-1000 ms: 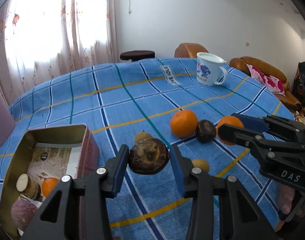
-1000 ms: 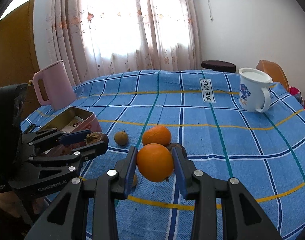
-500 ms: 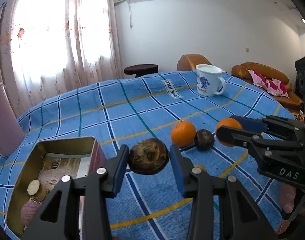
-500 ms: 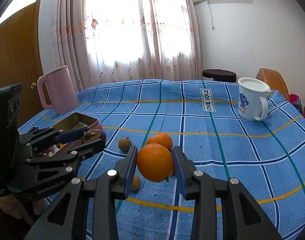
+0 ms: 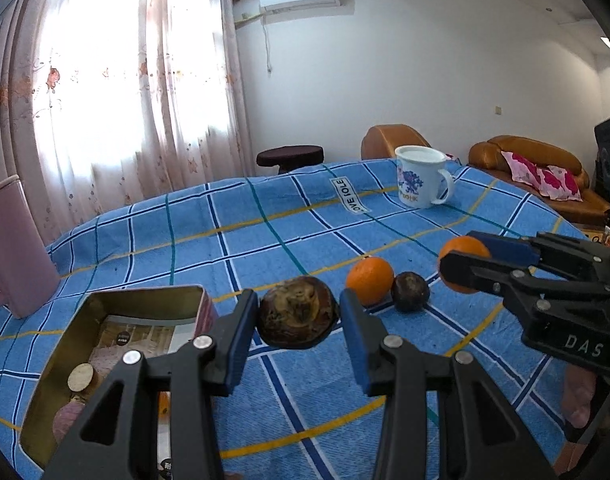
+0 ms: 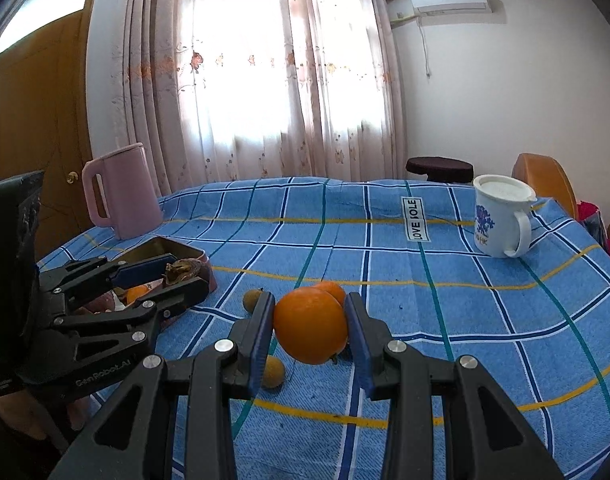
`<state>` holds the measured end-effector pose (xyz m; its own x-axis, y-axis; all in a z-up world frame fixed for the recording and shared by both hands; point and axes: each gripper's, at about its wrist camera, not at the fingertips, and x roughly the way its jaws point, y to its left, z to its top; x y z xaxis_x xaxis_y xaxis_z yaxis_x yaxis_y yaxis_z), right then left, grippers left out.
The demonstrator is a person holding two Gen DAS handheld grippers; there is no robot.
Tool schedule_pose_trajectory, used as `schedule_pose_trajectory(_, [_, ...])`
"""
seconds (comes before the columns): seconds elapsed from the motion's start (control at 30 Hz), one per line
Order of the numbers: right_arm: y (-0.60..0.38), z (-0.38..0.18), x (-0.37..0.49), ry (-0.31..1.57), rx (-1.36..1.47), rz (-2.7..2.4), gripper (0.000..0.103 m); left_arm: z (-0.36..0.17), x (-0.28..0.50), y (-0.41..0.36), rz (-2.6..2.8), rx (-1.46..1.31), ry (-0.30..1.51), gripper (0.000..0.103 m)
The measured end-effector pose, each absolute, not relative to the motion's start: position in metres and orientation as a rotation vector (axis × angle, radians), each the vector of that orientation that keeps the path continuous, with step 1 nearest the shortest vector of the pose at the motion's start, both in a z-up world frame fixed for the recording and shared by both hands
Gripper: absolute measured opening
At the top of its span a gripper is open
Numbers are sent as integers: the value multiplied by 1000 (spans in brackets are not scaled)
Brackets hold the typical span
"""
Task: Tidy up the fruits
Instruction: 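Carry the brown fruit with the left tool while the right tool carries the orange toward the tin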
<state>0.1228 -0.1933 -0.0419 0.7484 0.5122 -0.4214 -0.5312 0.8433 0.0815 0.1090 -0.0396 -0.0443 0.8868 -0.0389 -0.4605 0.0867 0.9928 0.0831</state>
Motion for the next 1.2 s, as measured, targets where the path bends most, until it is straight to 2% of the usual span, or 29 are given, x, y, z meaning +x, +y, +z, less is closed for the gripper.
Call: schedule_pose_trajectory(1.2, [-193,-34,98,298,-81,562,38,-34,87,-36,-19,106,360,44])
